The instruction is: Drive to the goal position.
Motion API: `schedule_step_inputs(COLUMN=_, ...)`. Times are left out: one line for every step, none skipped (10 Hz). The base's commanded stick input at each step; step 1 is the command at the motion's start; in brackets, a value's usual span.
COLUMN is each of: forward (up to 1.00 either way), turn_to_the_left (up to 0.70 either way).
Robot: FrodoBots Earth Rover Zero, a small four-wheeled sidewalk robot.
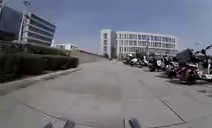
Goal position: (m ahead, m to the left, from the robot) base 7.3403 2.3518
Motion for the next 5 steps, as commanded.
schedule_step_inputs(forward=1.00, turn_to_the_left=0.00)
schedule_step_inputs(forward=1.00, turn_to_the_left=0.00)
schedule_step_inputs(forward=1.00, turn_to_the_left=0.00)
schedule_step_inputs(forward=1.00, turn_to_the_left=0.00)
schedule_step_inputs(forward=1.00, turn_to_the_left=0.00)
